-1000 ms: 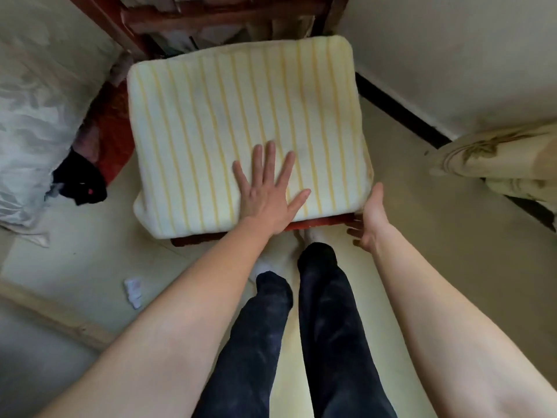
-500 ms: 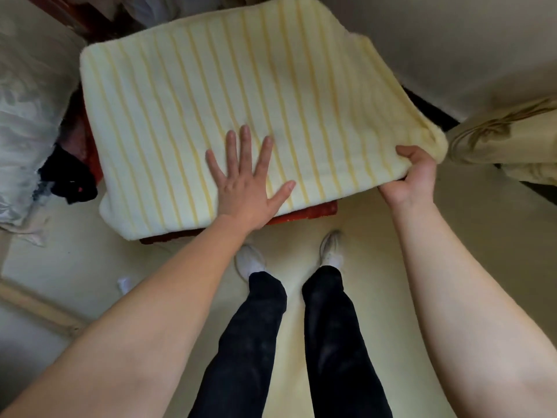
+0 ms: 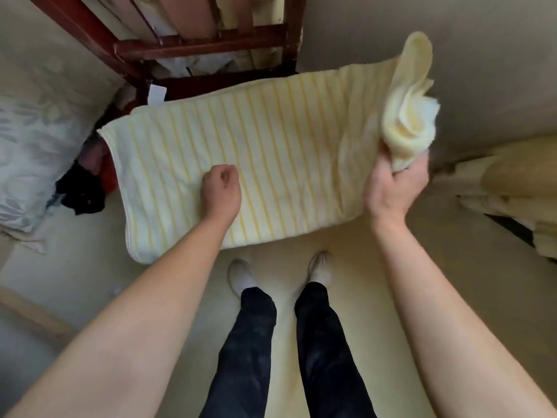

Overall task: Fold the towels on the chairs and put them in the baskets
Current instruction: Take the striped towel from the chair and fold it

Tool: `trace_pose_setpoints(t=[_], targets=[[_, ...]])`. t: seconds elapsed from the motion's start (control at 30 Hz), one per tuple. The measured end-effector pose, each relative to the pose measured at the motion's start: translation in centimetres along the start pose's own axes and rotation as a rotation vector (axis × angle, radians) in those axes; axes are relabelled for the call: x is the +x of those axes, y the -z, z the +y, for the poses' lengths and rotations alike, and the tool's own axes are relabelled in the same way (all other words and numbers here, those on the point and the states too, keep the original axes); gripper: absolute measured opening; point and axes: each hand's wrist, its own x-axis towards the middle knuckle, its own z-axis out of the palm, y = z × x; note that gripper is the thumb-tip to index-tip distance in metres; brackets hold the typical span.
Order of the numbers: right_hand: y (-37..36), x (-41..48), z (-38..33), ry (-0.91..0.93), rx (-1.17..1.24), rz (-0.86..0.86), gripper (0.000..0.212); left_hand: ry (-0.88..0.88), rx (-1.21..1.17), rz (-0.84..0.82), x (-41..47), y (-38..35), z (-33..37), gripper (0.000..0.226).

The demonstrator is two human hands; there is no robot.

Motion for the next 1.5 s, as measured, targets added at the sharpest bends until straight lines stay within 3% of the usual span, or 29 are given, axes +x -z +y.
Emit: trace_pose_setpoints(t=[0.07, 0.13, 0.2, 0.3, 0.4, 0.47, 0.53, 0.6, 0.67, 0.73, 0.8, 0.9, 1.0, 1.07, 1.17, 1.27, 1.37, 1.5], targets=[[-2.0, -5.0, 0.8, 0.294, -0.182, -0.446, 0.056, 0.26, -0.276, -0.035, 1.2, 2.7, -0.6, 0.036], [-3.9, -8.5, 3.3, 0.538, -0.49, -0.941, 0.062, 0.389, -0.427, -0.119, 2.0, 5.1, -1.4, 0.045], [-4.9, -10.5, 5.3, 0.678, -0.811, -1.195, 0.063, 0.443, -0.473, -0.196, 2.2, 6.8, -2.6, 0.052], [-5.3, -11.4, 4.9, 0.647, -0.861, -1.202, 0.061, 0.5, -0.496, -0.318, 1.9, 7.8, -3.9, 0.056], [-5.3, -11.0, 4.0, 0.471, -0.804, -1.302, 0.073, 0.53, -0.479, -0.434, 1.1, 7.5, -3.7, 0.055], [-5.6, -10.5, 3.1, 0.224, -0.675, -1.348, 0.074, 0.526, -0.464, -0.453, 0.6, 6.8, -3.4, 0.054], [-5.9, -9.4, 2.1, -0.169, -0.349, -1.156, 0.048, 0.494, -0.412, -0.445, 0.4, 6.1, -3.2, 0.054], [-6.7, -7.8, 1.6, -0.328, -0.175, -0.802, 0.024, 0.442, -0.341, -0.444, 0.2, 5.7, -3.2, 0.052], [-7.4, -5.7, 1.1, -0.185, -0.287, -0.62, 0.021, 0.369, -0.248, -0.455, -0.2, 5.3, -3.2, 0.047], [-7.9, -3.8, 0.9, 0.047, -0.494, -0.638, 0.026, 0.293, -0.18, -0.511, -0.7, 4.6, -3.0, 0.046], [-9.6, -2.4, 0.0, 0.199, -0.585, -0.803, 0.039, 0.243, -0.057, -0.592, -1.2, 4.2, -3.2, 0.061], [-12.8, -0.5, -2.4, 0.251, -0.677, -1.031, 0.044, 0.208, 0.264, -0.628, -2.3, 3.6, -3.0, 0.088], [-15.8, 0.4, -4.3, 0.335, -0.735, -1.157, 0.055, 0.122, 0.421, -0.601, -3.1, 2.7, -2.7, 0.077], [-18.1, 0.3, -6.0, 0.606, -0.866, -1.249, 0.069, 0.175, 0.272, -0.602, -3.1, 2.5, -2.6, 0.058], [-20.7, -0.6, -8.7, 1.153, -1.099, -1.271, 0.084, 0.326, -0.049, -0.545, -3.2, 3.6, -2.4, 0.051], [-23.4, -1.7, -9.7, 1.646, -1.315, -1.421, 0.059, 0.444, -0.246, -0.447, -3.6, 5.3, -2.6, 0.057], [-24.5, -2.2, -9.2, 1.821, -1.604, -1.513, 0.051, 0.48, -0.327, -0.391, -4.3, 6.2, -2.9, 0.044], [-24.7, -0.8, -9.9, 1.87, -1.51, -1.556, 0.044, 0.452, -0.289, -0.324, -4.9, 6.5, -2.2, 0.047]])
